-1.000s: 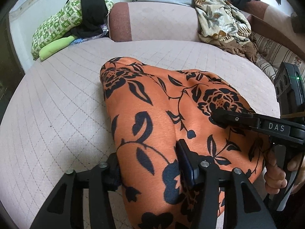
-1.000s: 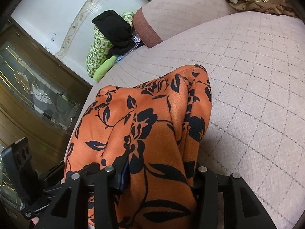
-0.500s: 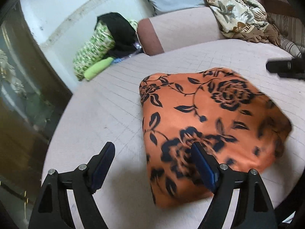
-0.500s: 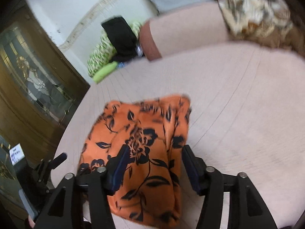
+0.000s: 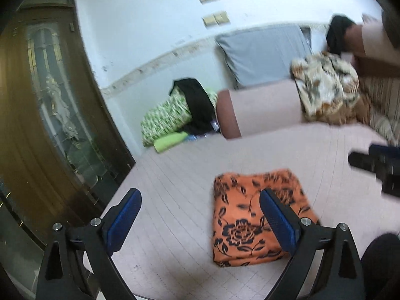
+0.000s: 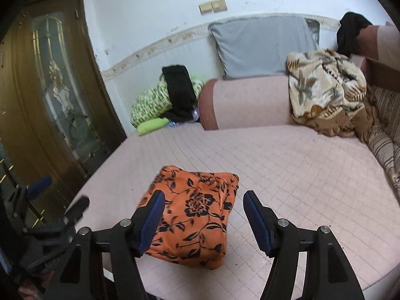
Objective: Fold small clothes
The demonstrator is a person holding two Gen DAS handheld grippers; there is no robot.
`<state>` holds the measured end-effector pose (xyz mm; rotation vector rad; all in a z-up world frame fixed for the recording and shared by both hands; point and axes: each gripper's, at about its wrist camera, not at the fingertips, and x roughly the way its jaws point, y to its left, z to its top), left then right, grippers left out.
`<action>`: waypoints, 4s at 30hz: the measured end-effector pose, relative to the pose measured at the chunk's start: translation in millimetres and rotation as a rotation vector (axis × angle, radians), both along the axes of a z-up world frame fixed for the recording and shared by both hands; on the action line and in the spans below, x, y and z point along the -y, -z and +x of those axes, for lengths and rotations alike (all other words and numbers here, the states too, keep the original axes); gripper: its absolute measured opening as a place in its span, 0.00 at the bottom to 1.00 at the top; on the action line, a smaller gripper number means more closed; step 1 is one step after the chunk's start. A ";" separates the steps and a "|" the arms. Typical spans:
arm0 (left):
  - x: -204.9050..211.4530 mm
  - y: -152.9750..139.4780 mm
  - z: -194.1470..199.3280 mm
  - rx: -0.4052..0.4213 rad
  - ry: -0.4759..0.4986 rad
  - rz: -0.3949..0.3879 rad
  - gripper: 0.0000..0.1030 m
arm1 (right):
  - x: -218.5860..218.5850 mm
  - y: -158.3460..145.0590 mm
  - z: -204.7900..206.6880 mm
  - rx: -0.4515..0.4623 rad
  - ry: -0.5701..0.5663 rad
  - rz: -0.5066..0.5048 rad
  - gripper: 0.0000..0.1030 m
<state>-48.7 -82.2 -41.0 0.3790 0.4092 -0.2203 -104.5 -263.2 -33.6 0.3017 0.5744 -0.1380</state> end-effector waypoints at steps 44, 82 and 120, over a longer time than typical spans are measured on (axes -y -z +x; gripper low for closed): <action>-79.4 -112.6 -39.3 0.192 -0.225 -0.236 1.00 | -67.4 -83.5 -47.7 0.176 0.086 -0.090 0.78; -85.1 -104.3 -30.6 0.143 -0.192 -0.284 1.00 | -74.2 -76.6 -49.5 0.219 0.122 -0.163 0.86; -106.5 -89.0 -10.1 0.100 -0.194 -0.327 1.00 | -101.6 -75.7 -21.1 0.183 0.070 -0.222 0.85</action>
